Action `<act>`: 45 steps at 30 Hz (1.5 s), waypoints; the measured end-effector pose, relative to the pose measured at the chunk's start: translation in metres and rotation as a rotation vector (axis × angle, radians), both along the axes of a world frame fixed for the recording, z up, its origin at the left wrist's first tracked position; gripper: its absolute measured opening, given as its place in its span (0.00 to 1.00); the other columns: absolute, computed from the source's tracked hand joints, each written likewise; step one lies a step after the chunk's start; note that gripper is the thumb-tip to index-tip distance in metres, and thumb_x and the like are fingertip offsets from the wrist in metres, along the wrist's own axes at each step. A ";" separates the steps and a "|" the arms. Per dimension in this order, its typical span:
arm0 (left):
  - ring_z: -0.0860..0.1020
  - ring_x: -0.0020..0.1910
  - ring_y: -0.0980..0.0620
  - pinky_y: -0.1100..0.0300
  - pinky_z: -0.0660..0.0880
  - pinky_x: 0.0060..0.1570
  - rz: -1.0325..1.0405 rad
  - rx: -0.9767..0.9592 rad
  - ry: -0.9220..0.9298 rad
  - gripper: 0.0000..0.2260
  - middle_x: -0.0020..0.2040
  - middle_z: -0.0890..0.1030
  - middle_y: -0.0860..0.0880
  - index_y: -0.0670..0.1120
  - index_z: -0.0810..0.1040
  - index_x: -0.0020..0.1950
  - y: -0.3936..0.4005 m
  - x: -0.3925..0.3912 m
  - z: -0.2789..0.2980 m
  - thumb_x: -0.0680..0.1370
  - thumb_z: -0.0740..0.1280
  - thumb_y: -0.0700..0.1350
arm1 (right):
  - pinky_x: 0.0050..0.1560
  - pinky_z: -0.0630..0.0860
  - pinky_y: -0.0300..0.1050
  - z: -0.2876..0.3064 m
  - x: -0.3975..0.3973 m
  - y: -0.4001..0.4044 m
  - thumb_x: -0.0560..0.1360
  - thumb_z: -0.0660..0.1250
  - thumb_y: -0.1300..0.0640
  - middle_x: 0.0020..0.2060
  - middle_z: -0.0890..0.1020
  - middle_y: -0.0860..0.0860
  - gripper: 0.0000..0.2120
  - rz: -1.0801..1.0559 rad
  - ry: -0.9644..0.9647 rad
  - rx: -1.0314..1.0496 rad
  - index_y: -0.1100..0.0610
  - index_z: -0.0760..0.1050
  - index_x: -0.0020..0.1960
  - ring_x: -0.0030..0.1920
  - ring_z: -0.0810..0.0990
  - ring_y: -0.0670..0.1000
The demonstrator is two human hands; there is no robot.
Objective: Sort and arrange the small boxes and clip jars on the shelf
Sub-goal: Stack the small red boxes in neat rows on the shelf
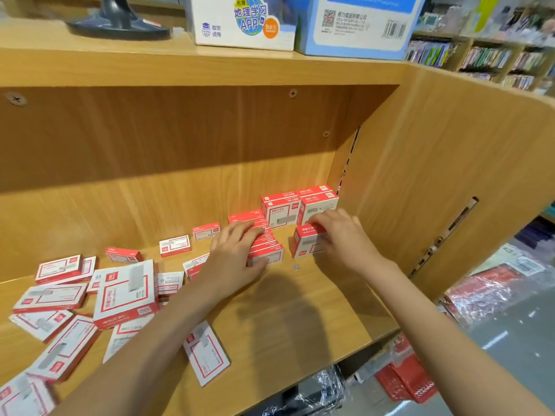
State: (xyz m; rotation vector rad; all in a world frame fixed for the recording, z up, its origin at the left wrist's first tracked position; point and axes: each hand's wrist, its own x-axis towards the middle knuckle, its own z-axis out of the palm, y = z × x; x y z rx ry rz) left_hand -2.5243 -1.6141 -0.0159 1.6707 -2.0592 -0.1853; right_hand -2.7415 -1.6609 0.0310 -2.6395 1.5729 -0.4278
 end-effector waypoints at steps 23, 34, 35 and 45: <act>0.61 0.69 0.48 0.49 0.57 0.68 0.013 -0.042 -0.105 0.32 0.70 0.66 0.49 0.50 0.63 0.71 -0.005 0.005 -0.016 0.71 0.64 0.60 | 0.51 0.68 0.44 0.015 -0.011 -0.047 0.77 0.62 0.56 0.59 0.74 0.55 0.16 -0.027 0.229 -0.179 0.60 0.70 0.62 0.58 0.68 0.54; 0.66 0.67 0.44 0.46 0.64 0.64 0.078 -0.098 0.054 0.32 0.68 0.69 0.44 0.45 0.71 0.66 0.015 0.026 0.006 0.70 0.56 0.64 | 0.57 0.69 0.46 0.005 0.038 0.001 0.75 0.65 0.58 0.58 0.73 0.52 0.14 0.137 -0.139 -0.151 0.58 0.73 0.60 0.60 0.67 0.52; 0.66 0.67 0.45 0.46 0.65 0.64 0.086 -0.096 0.061 0.31 0.68 0.69 0.45 0.46 0.71 0.65 0.022 0.033 0.009 0.70 0.55 0.64 | 0.59 0.67 0.45 0.003 0.047 0.007 0.76 0.64 0.57 0.58 0.73 0.51 0.14 0.177 -0.171 -0.116 0.57 0.73 0.60 0.60 0.67 0.52; 0.61 0.67 0.37 0.39 0.61 0.64 0.455 0.008 -0.017 0.29 0.68 0.68 0.43 0.48 0.76 0.58 0.108 0.107 -0.002 0.69 0.52 0.65 | 0.63 0.62 0.42 -0.025 0.121 0.082 0.67 0.66 0.34 0.61 0.72 0.49 0.34 0.625 0.143 0.271 0.54 0.69 0.65 0.60 0.67 0.48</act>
